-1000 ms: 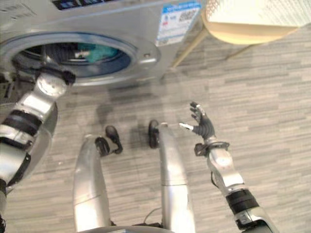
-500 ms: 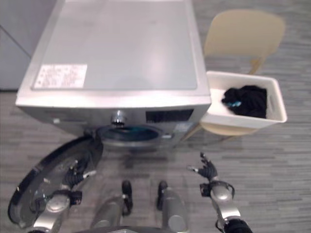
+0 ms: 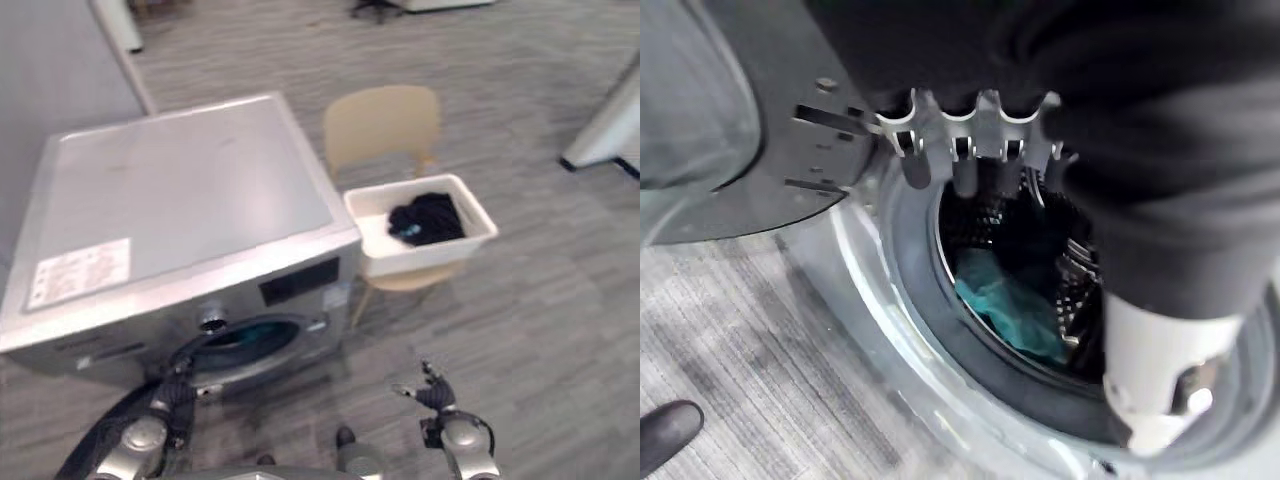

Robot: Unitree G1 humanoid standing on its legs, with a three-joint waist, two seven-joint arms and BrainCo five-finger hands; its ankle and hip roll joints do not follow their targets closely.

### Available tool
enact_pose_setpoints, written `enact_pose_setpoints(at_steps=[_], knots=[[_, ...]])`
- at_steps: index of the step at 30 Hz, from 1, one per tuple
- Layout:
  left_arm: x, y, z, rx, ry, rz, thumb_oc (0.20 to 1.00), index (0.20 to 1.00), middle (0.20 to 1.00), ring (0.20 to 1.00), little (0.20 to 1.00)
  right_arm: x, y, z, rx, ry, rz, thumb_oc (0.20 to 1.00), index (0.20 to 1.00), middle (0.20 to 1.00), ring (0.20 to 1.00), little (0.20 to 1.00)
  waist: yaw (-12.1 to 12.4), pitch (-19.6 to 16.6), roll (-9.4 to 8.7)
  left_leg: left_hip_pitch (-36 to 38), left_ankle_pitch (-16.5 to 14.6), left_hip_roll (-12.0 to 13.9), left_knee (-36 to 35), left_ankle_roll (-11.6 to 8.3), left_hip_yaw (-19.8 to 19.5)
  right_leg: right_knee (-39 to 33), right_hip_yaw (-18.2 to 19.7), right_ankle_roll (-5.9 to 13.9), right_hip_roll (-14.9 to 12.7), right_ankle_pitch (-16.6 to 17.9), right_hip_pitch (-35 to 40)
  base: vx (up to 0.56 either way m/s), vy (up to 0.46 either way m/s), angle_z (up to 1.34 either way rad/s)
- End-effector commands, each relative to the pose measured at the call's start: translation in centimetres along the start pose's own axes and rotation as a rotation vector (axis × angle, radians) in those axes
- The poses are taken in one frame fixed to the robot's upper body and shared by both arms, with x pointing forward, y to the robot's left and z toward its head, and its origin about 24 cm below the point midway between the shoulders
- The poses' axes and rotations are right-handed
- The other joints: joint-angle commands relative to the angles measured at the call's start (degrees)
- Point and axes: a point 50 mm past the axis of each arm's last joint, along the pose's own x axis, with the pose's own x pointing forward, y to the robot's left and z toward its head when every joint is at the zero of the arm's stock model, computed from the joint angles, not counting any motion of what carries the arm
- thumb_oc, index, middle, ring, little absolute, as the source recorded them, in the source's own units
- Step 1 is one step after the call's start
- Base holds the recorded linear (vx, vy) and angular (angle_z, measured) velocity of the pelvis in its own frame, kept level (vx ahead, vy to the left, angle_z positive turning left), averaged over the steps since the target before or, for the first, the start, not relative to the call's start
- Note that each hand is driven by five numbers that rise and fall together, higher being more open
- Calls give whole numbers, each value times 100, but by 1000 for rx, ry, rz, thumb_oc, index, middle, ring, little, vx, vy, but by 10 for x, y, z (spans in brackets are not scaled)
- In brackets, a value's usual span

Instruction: Grab the laundry basket,head to the washer,open it,put in the laundry and shut it.

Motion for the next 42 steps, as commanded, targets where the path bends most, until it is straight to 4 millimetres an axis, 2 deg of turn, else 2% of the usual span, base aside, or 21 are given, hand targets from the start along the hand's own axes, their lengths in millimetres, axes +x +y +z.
enact_pose_setpoints(at_steps=[1,2,3,4,7,8,10,11,12,13,15,17,18,22,26,29,32,34,38,40,42], knots=[[9,-1,24,26,-94,14,1000,1000,1000,1000,1000,1,-7,10,39,-47,-30,1000,1000,1000,1000,1000,-32,162,-34,-318,-318,-64,158,-16,121,-80,-368,501,-65,224,-325,-66,-51,-106],[10,-2,28,35,-106,13,1000,1000,1000,1000,1000,1,-6,14,52,-65,-33,1000,1000,1000,1000,1000,-28,201,-15,-269,-346,-18,152,-11,298,-46,-690,524,-152,229,-393,28,-119,-134],[12,-4,34,52,-128,6,1000,1000,1000,1000,1000,0,-4,19,67,-94,-41,1000,1000,1000,1000,1000,30,213,68,-134,-437,124,104,-68,574,33,-1604,544,-380,97,-451,-28,-130,-173],[12,-3,34,51,-129,7,1000,1000,1000,1000,1000,1,-4,19,67,-95,-41,1000,1000,1000,1000,1000,28,227,26,-199,-327,119,133,-54,654,27,-1636,486,-399,192,-503,45,-110,-218],[13,-4,40,64,-148,5,1000,1000,1000,1000,1000,1,-2,24,75,-116,-51,1000,1000,1000,1000,1000,154,203,110,-6,-498,297,227,-102,1222,270,-3189,438,-865,7,-459,30,-147,-180],[13,-6,39,70,-145,-4,1000,1000,1000,1000,1000,0,-1,22,78,-109,-54,1000,1000,1000,1000,1000,130,165,95,76,-583,294,273,-94,1417,230,-3342,411,-909,-9,-397,72,-181,-190],[13,-9,37,54,-131,-16,1000,1000,1000,1000,1000,0,-3,19,97,-94,-66,1000,1000,1000,1000,1000,47,140,136,156,-766,358,561,-82,1631,302,-3180,396,-916,-63,-474,150,-186,-166],[14,-13,35,47,-127,-26,1000,1000,1000,1000,1000,-1,-3,15,102,-78,-67,1000,1000,1000,1000,1000,-6,126,169,135,-877,481,946,-116,1713,146,-3032,356,-815,-129,-366,245,-294,-115],[14,-21,37,27,-134,-43,1000,1000,1000,1000,1000,-1,-7,12,94,-65,-74,1000,1000,1000,1000,1000,29,234,195,-61,-740,887,2015,-278,1732,57,-2826,194,-634,-276,-176,190,-257,-81],[14,-21,38,27,-134,-43,1000,1000,1000,1000,1000,-1,-7,12,94,-65,-74,1000,1000,1000,1000,1000,34,238,204,-68,-753,907,2044,-286,1733,53,-2825,188,-620,-277,-174,158,-243,-105],[15,-23,43,-8,-157,-40,1000,1000,1000,1000,1000,2,-10,16,64,-73,-76,1000,1000,1000,1000,1000,220,394,229,-389,-320,1089,2785,-488,1162,-11,-2713,17,-415,-429,55,82,-173,-87],[14,-24,43,-32,-163,-34,1000,1000,1000,1000,1000,2,-10,17,50,-75,-74,1000,1000,1000,1000,1000,320,427,203,-561,-332,992,2912,-497,813,-97,-2664,5,-376,-460,170,100,-100,-85],[12,-27,41,-44,-160,-33,1000,1000,1000,1000,1000,2,-9,20,36,-85,-60,1000,1000,1000,1000,1000,488,468,117,-962,-490,754,2958,-477,307,-255,-2475,46,-388,-461,352,185,-65,-101],[12,-30,40,-55,-150,-32,1000,1000,1000,1000,1000,3,-9,26,15,-110,-57,1000,1000,1000,1000,1000,706,533,26,-1443,-289,276,1957,-349,-223,-426,-2124,78,-335,-432,584,187,-21,-50],[12,-33,39,-56,-145,-32,1000,1000,1000,1000,1000,3,-10,25,2,-103,-68,1000,1000,1000,1000,1000,853,550,188,-1782,463,16,848,-477,-510,-567,-1909,48,-4,-584,906,221,7,-25],[12,-33,39,-57,-145,-27,1000,1000,1000,1000,1000,3,-10,24,1,-100,-80,1000,1000,1000,1000,1000,902,567,225,-1963,636,74,444,-517,-164,-639,-1908,59,63,-746,1136,276,68,1],[10,-33,33,-76,-131,-15,1000,1000,1000,1000,1000,3,-5,21,-19,-92,-63,1000,1000,1000,1000,1000,935,451,258,-1745,796,106,244,-373,86,-610,-1961,93,130,-877,1350,341,109,0],[9,-31,29,-75,-120,-9,1000,1000,1000,1000,1000,3,0,17,-23,-71,-44,1000,1000,1000,1000,1000,1001,382,139,-1730,725,21,434,-296,-42,-432,-1991,125,40,-975,1415,354,102,5],[6,-14,29,-91,-129,35,1000,1000,1000,1000,1000,6,11,22,-58,-78,-2,1000,1000,1000,1000,1000,1232,316,-92,-1415,324,-181,559,56,-110,1264,-2214,500,-371,-815,996,239,97,18],[7,-9,29,-79,-126,51,1000,1000,1000,1000,1000,8,13,27,-56,-93,10,1000,1000,1000,1000,1000,1198,368,-92,-1230,196,-263,529,173,-295,2100,-2125,672,-425,-429,516,187,68,62],[7,-5,30,-68,-133,64,1000,1000,1000,1000,1000,9,14,33,-53,-117,13,1000,1000,1000,1000,1000,1135,412,-4,-1008,151,-320,417,220,-593,2473,-1912,612,-301,-414,70,161,9,99]])
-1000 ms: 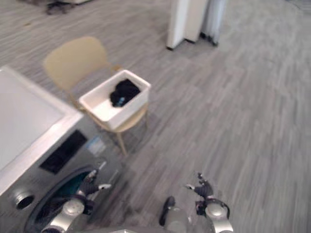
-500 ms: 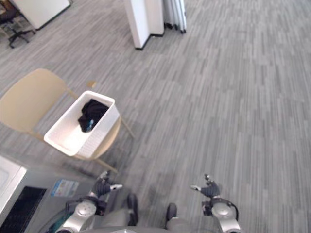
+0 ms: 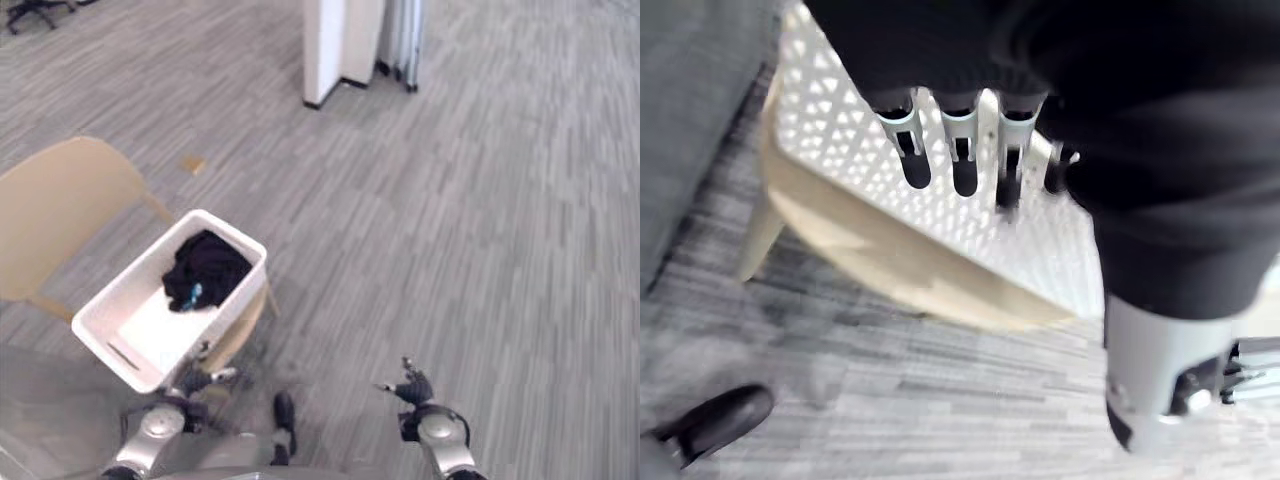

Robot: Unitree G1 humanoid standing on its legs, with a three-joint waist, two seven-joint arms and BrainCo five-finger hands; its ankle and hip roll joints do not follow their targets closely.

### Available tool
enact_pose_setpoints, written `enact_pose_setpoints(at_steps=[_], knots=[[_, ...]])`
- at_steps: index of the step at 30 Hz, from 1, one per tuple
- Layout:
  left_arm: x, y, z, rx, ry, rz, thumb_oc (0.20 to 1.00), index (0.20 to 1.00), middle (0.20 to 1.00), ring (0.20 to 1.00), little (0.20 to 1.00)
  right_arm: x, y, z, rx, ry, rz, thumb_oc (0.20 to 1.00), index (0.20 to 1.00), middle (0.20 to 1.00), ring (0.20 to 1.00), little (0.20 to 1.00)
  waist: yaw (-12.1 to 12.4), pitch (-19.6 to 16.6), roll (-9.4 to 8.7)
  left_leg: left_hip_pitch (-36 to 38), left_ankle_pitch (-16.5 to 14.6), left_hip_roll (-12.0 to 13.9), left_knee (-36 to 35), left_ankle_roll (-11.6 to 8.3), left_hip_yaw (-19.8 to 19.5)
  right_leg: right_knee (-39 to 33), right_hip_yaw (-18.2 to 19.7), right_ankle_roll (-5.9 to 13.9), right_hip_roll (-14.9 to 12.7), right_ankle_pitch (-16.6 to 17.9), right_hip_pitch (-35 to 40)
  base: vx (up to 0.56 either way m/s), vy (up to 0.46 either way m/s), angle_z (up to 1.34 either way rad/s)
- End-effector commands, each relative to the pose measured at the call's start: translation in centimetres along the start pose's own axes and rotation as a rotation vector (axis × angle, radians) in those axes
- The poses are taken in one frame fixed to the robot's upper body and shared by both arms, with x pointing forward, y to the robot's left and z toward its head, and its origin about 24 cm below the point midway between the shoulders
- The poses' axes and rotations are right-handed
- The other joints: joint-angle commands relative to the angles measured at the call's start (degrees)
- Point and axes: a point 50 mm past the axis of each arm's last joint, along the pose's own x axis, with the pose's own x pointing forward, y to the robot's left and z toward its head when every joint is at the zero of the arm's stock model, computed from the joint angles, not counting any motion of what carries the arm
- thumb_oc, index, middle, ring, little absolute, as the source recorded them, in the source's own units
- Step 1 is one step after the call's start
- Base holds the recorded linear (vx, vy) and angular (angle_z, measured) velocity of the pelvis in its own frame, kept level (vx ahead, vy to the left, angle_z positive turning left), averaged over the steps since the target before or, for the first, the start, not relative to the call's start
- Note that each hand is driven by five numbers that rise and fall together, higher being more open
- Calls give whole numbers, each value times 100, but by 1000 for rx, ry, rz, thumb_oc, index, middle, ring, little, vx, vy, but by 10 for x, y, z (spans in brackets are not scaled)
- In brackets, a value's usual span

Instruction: Grab the laundry basket,head to the washer,open it,put in the laundry and shut it.

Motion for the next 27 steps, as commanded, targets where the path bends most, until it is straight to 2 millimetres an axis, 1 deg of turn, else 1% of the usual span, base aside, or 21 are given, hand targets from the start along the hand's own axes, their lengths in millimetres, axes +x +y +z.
enact_pose_setpoints(at_steps=[1,3,4,5,6,7,8,9,11,12,13,14,15,16,17,18,20,21,23,24,27], knots=[[-6,1,-1,-21,-38,29,1000,1000,1000,1000,1000,4,-12,18,-16,-87,-24,1000,1000,1000,1000,1000,72,-42,217,-2,-447,313,279,-500,-7,-1102,359,255,242,521,-344,84,-31,108],[-6,0,1,-25,-43,27,1000,1000,1000,1000,1000,5,-13,23,-26,-103,-20,1000,1000,1000,1000,1000,31,-10,275,57,-456,265,266,-515,-339,-1592,592,76,359,306,-514,110,-60,132],[-5,0,1,-26,-43,26,1000,1000,1000,1000,1000,5,-13,23,-26,-104,-20,1000,1000,1000,1000,1000,32,-23,285,38,-453,276,270,-517,-341,-1615,589,73,372,327,-520,178,-177,157],[-4,-5,2,-11,-44,6,1000,1000,1000,1000,1000,5,-16,25,-33,-112,-22,1000,1000,1000,1000,1000,-71,35,257,76,-562,95,441,-533,-1029,-2377,1565,-5,585,493,-777,179,-211,140],[-3,-6,2,-2,-38,0,1000,1000,1000,1000,1000,5,-17,24,-34,-108,-25,1000,1000,1000,1000,1000,-136,33,245,48,-602,21,521,-562,-1317,-2577,2091,7,732,616,-902,227,-250,170],[-2,-6,-1,5,-21,0,1000,1000,1000,1000,1000,6,-18,23,-42,-101,-26,1000,1000,1000,1000,1000,-175,64,219,54,-619,-25,595,-605,-1468,-2602,2350,22,811,720,-1020,120,-215,259],[-2,-9,-2,12,-20,-20,1000,1000,1000,1000,1000,3,-17,15,-33,-76,-17,1000,1000,1000,1000,1000,-166,35,80,20,-769,-217,777,-642,-1731,-3063,2281,-22,590,776,-646,76,-244,290],[-2,-9,-3,7,-13,-16,1000,1000,1000,1000,1000,3,-18,16,-39,-85,-16,1000,1000,1000,1000,1000,-156,-2,58,-27,-790,-212,828,-678,-1790,-3163,2121,-20,529,847,-584,46,-330,269],[-3,-6,-3,-23,-12,-3,1000,1000,1000,1000,1000,4,-21,23,-54,-115,-20,1000,1000,1000,1000,1000,-96,-43,21,-214,-727,-136,917,-818,-1868,-3397,1851,-104,515,866,-413,55,-262,185],[-3,-4,-3,-28,-11,2,1000,1000,1000,1000,1000,4,-22,26,-59,-126,-23,1000,1000,1000,1000,1000,-83,-38,12,-253,-709,-110,933,-845,-1867,-3429,1693,-128,494,845,-360,51,-117,130],[-3,-4,-3,-28,-11,2,1000,1000,1000,1000,1000,4,-22,26,-59,-126,-23,1000,1000,1000,1000,1000,-98,-35,13,-253,-712,-113,939,-846,-1882,-3431,1677,-128,492,841,-352,13,-138,115],[-2,-1,-1,-28,-14,11,1000,1000,1000,1000,1000,4,-27,32,-76,-152,-41,1000,1000,1000,1000,1000,-96,-3,-12,-357,-664,-30,945,-877,-1770,-3457,1393,-158,442,800,-285,-15,-82,71],[-2,-1,-1,-29,-14,11,1000,1000,1000,1000,1000,4,-27,32,-76,-152,-41,1000,1000,1000,1000,1000,-109,-2,-11,-360,-668,-33,953,-878,-1782,-3457,1380,-158,440,796,-280,-17,-108,77],[-2,0,-1,-34,-16,17,1000,1000,1000,1000,1000,3,-29,35,-90,-169,-45,1000,1000,1000,1000,1000,-122,13,-23,-412,-654,33,943,-882,-1652,-3498,1231,-167,400,765,-247,-14,-65,99],[-2,5,3,-42,-29,34,1000,1000,1000,1000,1000,3,-34,46,-117,-215,-70,1000,1000,1000,1000,1000,-159,93,-63,-529,-637,224,966,-866,-1153,-3571,941,-154,296,742,-156,-17,-64,106],[-2,5,3,-42,-29,34,1000,1000,1000,1000,1000,3,-34,46,-117,-215,-70,1000,1000,1000,1000,1000,-165,80,-64,-546,-625,222,961,-866,-1158,-3576,936,-154,294,751,-171,-12,-43,107],[-2,9,7,-33,-47,42,1000,1000,1000,1000,1000,0,-40,58,-156,-269,-92,1000,1000,1000,1000,1000,-226,105,-81,-594,-579,497,878,-837,-515,-3655,664,-145,217,747,-130,16,5,90],[-3,15,8,-18,-54,54,1000,1000,1000,1000,1000,-3,-48,71,-231,-327,-122,1000,1000,1000,1000,1000,-298,94,-73,-554,-490,763,670,-867,108,-3684,345,-135,167,703,-94,26,17,94],[-3,15,8,-18,-54,54,1000,1000,1000,1000,1000,-3,-48,71,-232,-327,-122,1000,1000,1000,1000,1000,-302,92,-72,-551,-485,762,661,-868,104,-3684,341,-136,167,702,-94,47,20,80],[-5,19,6,7,-53,53,1000,1000,1000,1000,1000,-6,-56,86,-332,-389,-143,1000,1000,1000,1000,1000,-332,51,-55,-445,-431,847,416,-885,310,-3651,100,-109,128,648,-55,121,56,66],[-10,24,0,42,-44,61,1000,1000,1000,1000,1000,-10,-62,117,-512,-511,-155,1000,1000,1000,1000,1000,-294,3,-90,-423,-408,800,337,-865,265,-3573,61,-82,77,600,-58,161,102,26]])
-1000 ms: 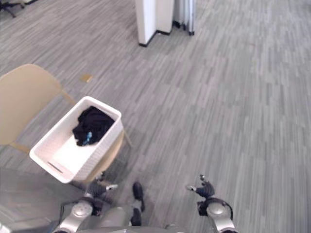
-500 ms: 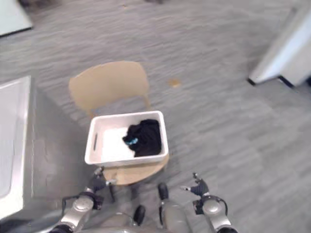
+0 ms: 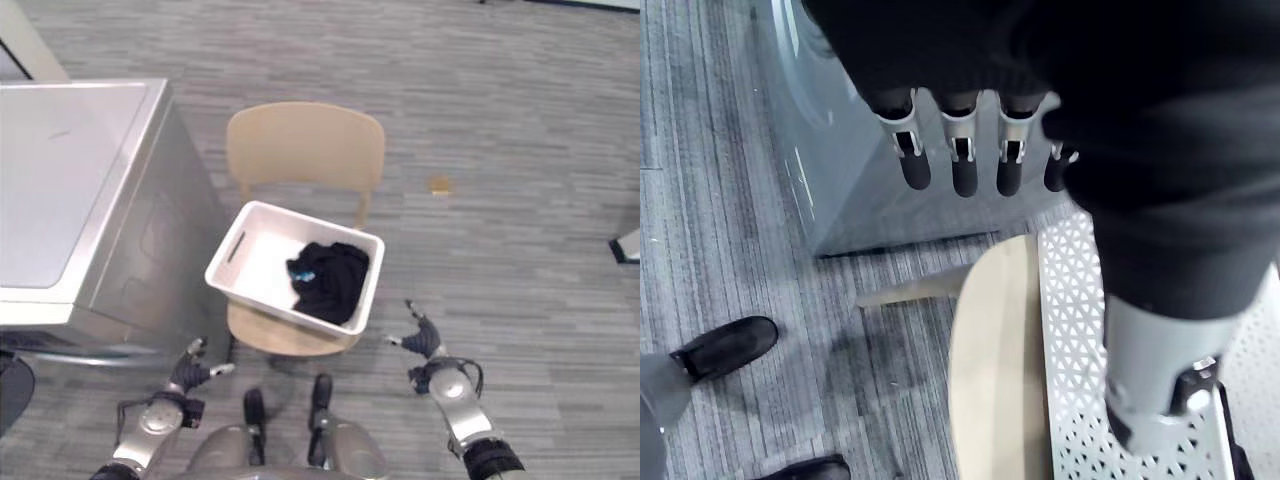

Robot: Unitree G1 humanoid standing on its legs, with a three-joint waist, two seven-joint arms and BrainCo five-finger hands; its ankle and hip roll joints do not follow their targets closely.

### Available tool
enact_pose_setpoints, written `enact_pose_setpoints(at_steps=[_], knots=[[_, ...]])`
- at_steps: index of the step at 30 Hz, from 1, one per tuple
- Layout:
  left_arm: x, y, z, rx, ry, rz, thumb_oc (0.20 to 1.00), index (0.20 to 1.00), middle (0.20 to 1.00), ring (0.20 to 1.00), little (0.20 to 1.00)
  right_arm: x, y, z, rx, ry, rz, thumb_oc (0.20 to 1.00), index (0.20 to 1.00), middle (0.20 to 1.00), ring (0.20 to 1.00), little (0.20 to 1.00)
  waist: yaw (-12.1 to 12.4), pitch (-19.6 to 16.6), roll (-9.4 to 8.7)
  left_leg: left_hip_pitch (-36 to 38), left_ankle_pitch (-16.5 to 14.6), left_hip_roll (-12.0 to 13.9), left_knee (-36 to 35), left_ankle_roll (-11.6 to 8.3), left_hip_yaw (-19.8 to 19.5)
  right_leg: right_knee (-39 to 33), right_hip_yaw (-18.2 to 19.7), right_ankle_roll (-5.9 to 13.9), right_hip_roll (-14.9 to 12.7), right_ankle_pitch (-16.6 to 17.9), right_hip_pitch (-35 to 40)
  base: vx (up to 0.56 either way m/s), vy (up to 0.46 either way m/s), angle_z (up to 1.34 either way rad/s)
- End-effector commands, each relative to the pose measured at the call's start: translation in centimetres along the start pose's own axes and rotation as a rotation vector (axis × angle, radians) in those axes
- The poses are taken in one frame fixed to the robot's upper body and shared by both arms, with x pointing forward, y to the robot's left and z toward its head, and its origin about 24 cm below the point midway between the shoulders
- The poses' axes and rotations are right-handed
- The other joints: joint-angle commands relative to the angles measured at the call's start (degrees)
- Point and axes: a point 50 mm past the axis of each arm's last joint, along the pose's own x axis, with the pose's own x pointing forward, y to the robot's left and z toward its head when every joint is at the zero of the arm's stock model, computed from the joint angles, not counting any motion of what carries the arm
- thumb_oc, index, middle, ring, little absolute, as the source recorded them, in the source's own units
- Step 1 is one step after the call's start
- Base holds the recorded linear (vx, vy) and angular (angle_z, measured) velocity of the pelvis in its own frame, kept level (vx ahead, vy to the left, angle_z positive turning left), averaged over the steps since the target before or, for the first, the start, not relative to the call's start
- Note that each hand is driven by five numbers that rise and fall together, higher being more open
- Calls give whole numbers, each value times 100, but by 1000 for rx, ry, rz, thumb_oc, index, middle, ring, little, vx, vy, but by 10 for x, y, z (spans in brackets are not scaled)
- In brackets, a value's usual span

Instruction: Grab the laundry basket,head to the washer,open it,put in the laundry and shut it.

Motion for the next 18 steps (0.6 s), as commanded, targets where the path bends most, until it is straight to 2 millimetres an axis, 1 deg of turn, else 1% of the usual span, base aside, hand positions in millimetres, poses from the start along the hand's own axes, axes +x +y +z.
enact_pose_setpoints(at_steps=[1,2,4,6,7,8,9,10,11,12,14,16,17,18], knots=[[-5,26,5,40,-57,59,1000,1000,1000,1000,1000,8,-30,30,-284,-184,-37,1000,1000,1000,1000,1000,-19,-274,4,-269,325,-108,212,-109,-91,697,43,457,-520,-859,434,133,98,9],[-5,26,5,40,-57,59,1000,1000,1000,1000,1000,8,-30,30,-284,-184,-37,1000,1000,1000,1000,1000,-19,-274,4,-269,325,-108,212,-109,-91,697,43,457,-520,-859,433,124,87,8],[-7,32,4,43,-61,74,1000,1000,1000,1000,1000,14,-37,44,-383,-233,-33,1000,1000,1000,1000,1000,71,-262,-61,-313,280,-127,274,-85,-67,736,61,464,-552,-875,409,84,44,0],[-6,36,7,49,-73,84,1000,1000,1000,1000,1000,23,-40,55,-475,-267,-25,1000,1000,1000,1000,1000,180,-226,-103,-373,249,-160,318,-63,-81,783,52,469,-578,-887,371,66,35,-25],[-6,36,7,48,-73,84,1000,1000,1000,1000,1000,23,-40,55,-476,-268,-25,1000,1000,1000,1000,1000,175,-225,-103,-376,248,-160,321,-62,-81,785,52,469,-579,-888,369,50,32,-29],[-3,39,12,49,-90,92,1000,1000,1000,1000,1000,37,-40,67,-595,-289,-16,1000,1000,1000,1000,1000,359,-144,-120,-536,260,-206,368,-58,-139,849,43,470,-613,-883,248,30,21,-13],[-3,39,12,49,-90,93,1000,1000,1000,1000,1000,38,-40,68,-595,-291,-17,1000,1000,1000,1000,1000,352,-144,-122,-542,259,-206,371,-58,-140,852,43,470,-614,-884,242,10,22,6],[-1,40,16,41,-100,97,1000,1000,1000,1000,1000,47,-40,69,-661,-270,-10,1000,1000,1000,1000,1000,464,-73,-105,-679,299,-221,376,-66,-200,901,16,457,-629,-866,107,-32,2,17],[0,41,18,30,-109,102,1000,1000,1000,1000,1000,52,-40,70,-700,-260,-9,1000,1000,1000,1000,1000,531,-21,-81,-765,331,-227,382,-77,-244,933,2,449,-639,-860,20,-32,2,12],[0,41,18,29,-109,103,1000,1000,1000,1000,1000,52,-39,71,-700,-262,-9,1000,1000,1000,1000,1000,523,-22,-82,-772,331,-227,385,-77,-246,937,1,448,-640,-861,13,-32,3,22],[2,40,21,18,-117,104,1000,1000,1000,1000,1000,61,-38,72,-764,-237,-6,1000,1000,1000,1000,1000,661,81,-25,-926,414,-246,372,-103,-335,976,-46,433,-652,-844,-125,-52,1,24],[4,41,23,-3,-124,116,1000,1000,1000,1000,1000,72,-45,73,-834,-188,-29,1000,1000,1000,1000,1000,827,208,74,-1144,579,-265,298,-144,-477,1001,-118,413,-660,-807,-349,-55,-9,28],[4,41,23,-3,-124,117,1000,1000,1000,1000,1000,72,-45,73,-834,-189,-30,1000,1000,1000,1000,1000,820,206,74,-1150,582,-265,297,-145,-481,1003,-122,413,-661,-808,-354,-40,-8,18],[5,42,24,-6,-123,120,1000,1000,1000,1000,1000,75,-50,73,-854,-162,-40,1000,1000,1000,1000,1000,878,251,116,-1230,647,-273,257,-161,-518,1022,-151,411,-663,-802,-426,-23,-2,3]])
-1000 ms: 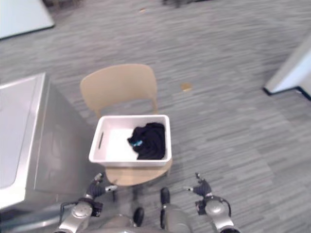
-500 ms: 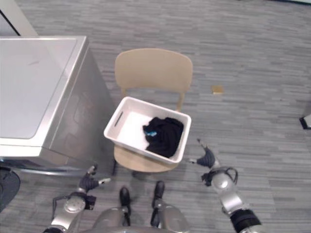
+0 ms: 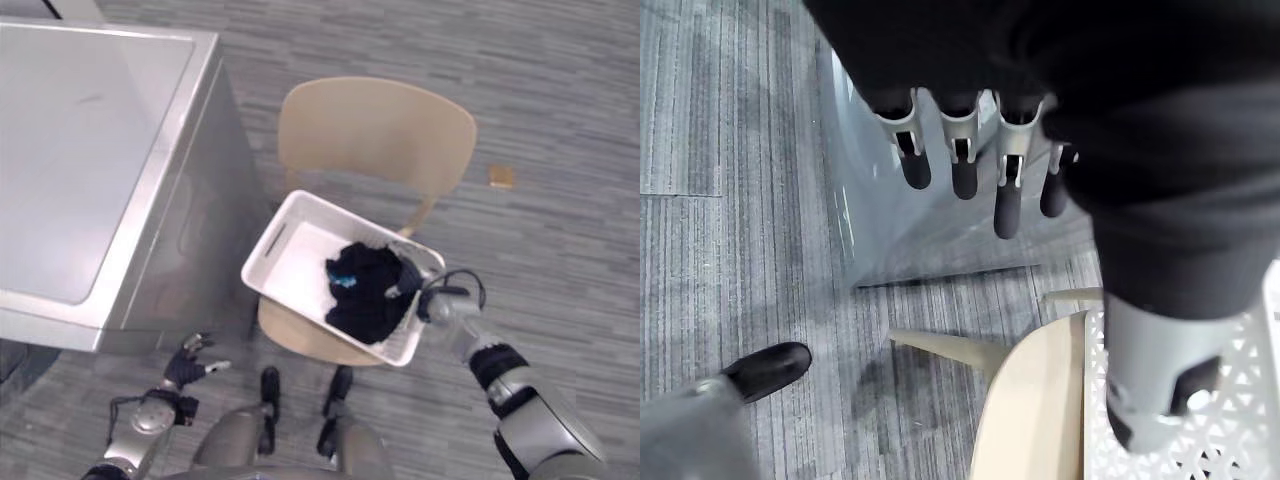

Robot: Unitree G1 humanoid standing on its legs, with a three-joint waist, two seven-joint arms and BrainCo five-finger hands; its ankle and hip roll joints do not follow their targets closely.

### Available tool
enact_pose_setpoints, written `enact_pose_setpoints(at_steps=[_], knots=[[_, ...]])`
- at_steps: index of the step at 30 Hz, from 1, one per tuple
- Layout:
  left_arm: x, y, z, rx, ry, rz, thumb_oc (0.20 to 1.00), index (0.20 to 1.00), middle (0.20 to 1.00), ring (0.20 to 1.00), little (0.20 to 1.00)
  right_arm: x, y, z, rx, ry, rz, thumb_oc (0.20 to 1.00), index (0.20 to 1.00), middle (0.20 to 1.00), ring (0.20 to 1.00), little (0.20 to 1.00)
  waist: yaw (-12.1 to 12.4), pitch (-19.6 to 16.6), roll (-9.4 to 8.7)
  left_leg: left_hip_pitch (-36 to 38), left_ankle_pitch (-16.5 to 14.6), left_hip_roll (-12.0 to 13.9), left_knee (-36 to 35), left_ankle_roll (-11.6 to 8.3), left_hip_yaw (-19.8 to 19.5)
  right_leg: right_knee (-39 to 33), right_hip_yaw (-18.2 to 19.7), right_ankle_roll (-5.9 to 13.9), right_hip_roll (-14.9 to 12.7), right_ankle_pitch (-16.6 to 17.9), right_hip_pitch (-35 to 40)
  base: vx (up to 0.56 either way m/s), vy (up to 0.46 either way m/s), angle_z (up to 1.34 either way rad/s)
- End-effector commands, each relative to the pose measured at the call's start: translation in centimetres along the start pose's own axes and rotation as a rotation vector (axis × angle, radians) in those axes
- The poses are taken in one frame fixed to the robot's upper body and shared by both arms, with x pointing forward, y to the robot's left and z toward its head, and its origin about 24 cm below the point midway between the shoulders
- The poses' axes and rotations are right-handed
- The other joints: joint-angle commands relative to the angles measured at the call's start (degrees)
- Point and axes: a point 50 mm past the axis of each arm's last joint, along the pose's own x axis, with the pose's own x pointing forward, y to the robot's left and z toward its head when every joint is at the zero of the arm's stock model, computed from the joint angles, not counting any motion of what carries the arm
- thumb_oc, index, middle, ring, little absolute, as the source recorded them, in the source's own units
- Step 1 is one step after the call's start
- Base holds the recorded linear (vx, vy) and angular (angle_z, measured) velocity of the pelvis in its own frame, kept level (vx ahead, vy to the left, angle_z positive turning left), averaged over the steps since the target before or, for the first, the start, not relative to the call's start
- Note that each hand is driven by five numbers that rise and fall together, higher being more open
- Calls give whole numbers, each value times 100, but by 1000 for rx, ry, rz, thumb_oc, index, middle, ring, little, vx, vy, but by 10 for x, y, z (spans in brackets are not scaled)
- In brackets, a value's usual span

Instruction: Grab the laundry basket,head to the washer,open it,put in the laundry and shut it.

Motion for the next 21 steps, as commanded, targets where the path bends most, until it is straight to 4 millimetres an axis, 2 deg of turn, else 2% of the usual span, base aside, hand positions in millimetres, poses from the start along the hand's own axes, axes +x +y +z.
enact_pose_setpoints(at_steps=[1,2,3,5,8,9,10,14,15,16,18,19,21], knots=[[4,42,10,-28,-42,157,1000,1000,1000,1000,1000,-1,-11,-17,-82,57,-48,1000,1000,1000,1000,1000,165,41,153,-28,399,25,-934,-93,-219,911,29,629,-187,-1231,-32,-81,-21,5],[9,44,18,-41,-65,161,1000,1000,1000,1000,1000,3,-11,-28,-120,135,-25,1000,1000,1000,1000,1000,309,177,290,-258,563,-2,-1009,-130,-337,1024,-108,594,-201,-1241,-286,-13,-60,8],[11,44,21,-48,-71,161,1000,1000,1000,1000,1000,3,-8,-39,-133,206,1,1000,1000,1000,1000,1000,373,230,338,-280,517,-47,-1058,-189,-469,1140,-111,609,-231,-1392,-352,-44,-72,21],[15,45,30,-51,-99,165,1000,1000,1000,1000,1000,2,-13,-52,-147,292,11,1000,1000,1000,1000,1000,466,340,466,-429,597,-74,-1061,-207,-558,1310,-192,587,-277,-1420,-542,-55,-41,61],[18,42,37,-54,-119,159,1000,1000,1000,1000,1000,0,-12,-61,-131,345,21,1000,1000,1000,1000,1000,517,411,528,-484,640,-92,-1055,-215,-598,1348,-217,580,-281,-1420,-608,-68,-23,27],[20,38,41,-42,-132,139,1000,1000,1000,1000,1000,-2,-7,-63,-48,374,28,677,677,677,677,677,538,451,568,-488,672,-91,-1077,-223,-639,1404,-218,575,-283,-1444,-644,-85,-57,3],[21,37,44,-42,-136,130,1000,1000,1000,1000,1000,-2,-6,-60,54,364,12,200,200,200,200,200,514,481,559,-470,679,-82,-1082,-237,-646,1429,-213,567,-275,-1462,-645,-106,-73,1],[24,40,47,-53,-135,136,1000,1000,1000,1000,1000,1,-16,-44,356,281,-93,200,200,200,200,200,370,526,487,-349,669,-15,-1112,-263,-588,1401,-148,558,-237,-1472,-570,-105,-45,-2],[23,40,48,-61,-138,133,1000,1000,1000,1000,1000,0,-22,-37,502,242,-150,200,200,200,200,200,302,519,499,-353,758,44,-1098,-229,-513,1333,-181,522,-202,-1326,-569,-138,6,-15],[23,40,48,-62,-140,129,1000,1000,1000,1000,1000,0,-23,-35,575,227,-171,200,200,200,200,200,274,505,491,-308,757,66,-1116,-233,-495,1310,-167,524,-187,-1322,-533,-132,13,-18],[20,39,44,-70,-133,121,1000,1000,1000,1000,1000,-3,-19,-27,741,192,-203,200,200,200,200,200,198,467,476,-191,738,105,-1141,-240,-442,1240,-138,528,-165,-1322,-415,-29,-8,-24],[17,37,41,-78,-127,113,1000,1000,1000,1000,1000,-7,-15,-19,896,149,-221,200,200,200,200,200,131,409,452,-80,708,128,-1150,-240,-402,1178,-116,534,-147,-1314,-294,11,5,-18],[14,35,36,-81,-113,101,1000,1000,1000,1000,1000,-11,-7,-10,1010,109,-215,200,200,200,200,200,56,323,423,58,671,145,-1162,-242,-366,1073,-98,544,-117,-1313,-132,25,-4,-20]])
